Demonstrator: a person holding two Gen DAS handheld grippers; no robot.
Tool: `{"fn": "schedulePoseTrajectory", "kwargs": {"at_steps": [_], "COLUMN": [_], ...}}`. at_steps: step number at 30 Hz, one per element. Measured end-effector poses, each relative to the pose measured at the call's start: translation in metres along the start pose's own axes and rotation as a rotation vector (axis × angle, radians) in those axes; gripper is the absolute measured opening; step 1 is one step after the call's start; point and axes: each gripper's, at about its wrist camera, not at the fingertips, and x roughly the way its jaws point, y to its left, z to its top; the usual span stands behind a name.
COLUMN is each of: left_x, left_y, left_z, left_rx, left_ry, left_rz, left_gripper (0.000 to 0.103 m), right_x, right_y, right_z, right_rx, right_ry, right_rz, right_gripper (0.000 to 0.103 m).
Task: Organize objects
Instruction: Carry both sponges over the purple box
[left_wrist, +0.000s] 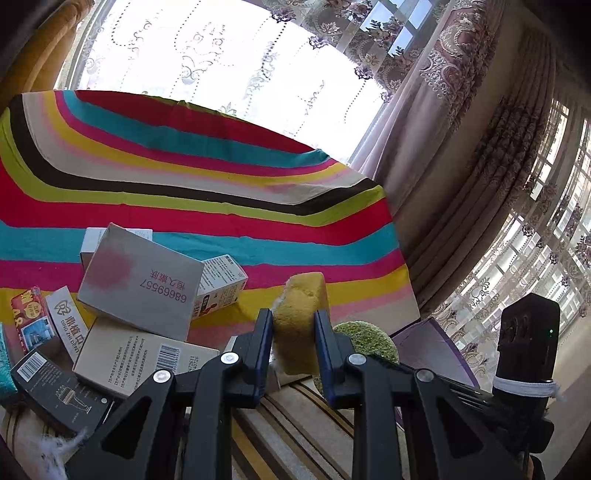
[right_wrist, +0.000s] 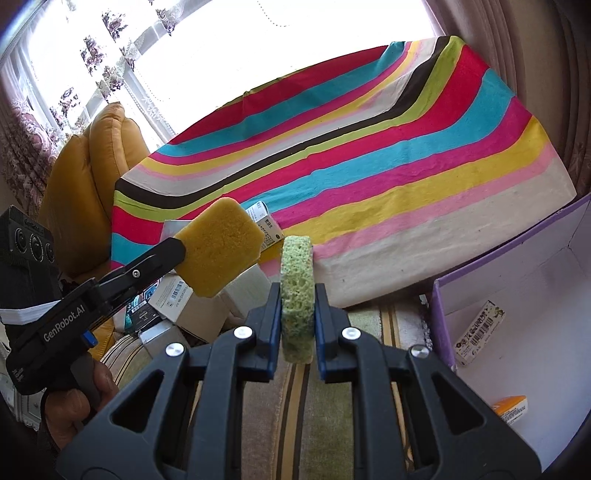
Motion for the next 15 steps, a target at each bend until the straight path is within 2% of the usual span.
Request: {"fn": "schedulePoseTrajectory", "kwargs": {"at_steps": [15], "left_x": [0.016], "left_y": [-0.055], "left_z": [-0.016], "left_rx": [0.082], "left_ry": [0.071], "left_rz": [-0.093], "left_gripper": [0.024], "right_x": [-0.066], "right_y": [-0.068], "right_z": [-0.011], "right_rx": [0.132], "right_ry": [-0.06], "right_rz": [-0.077], "right_gripper": [0.019]}}
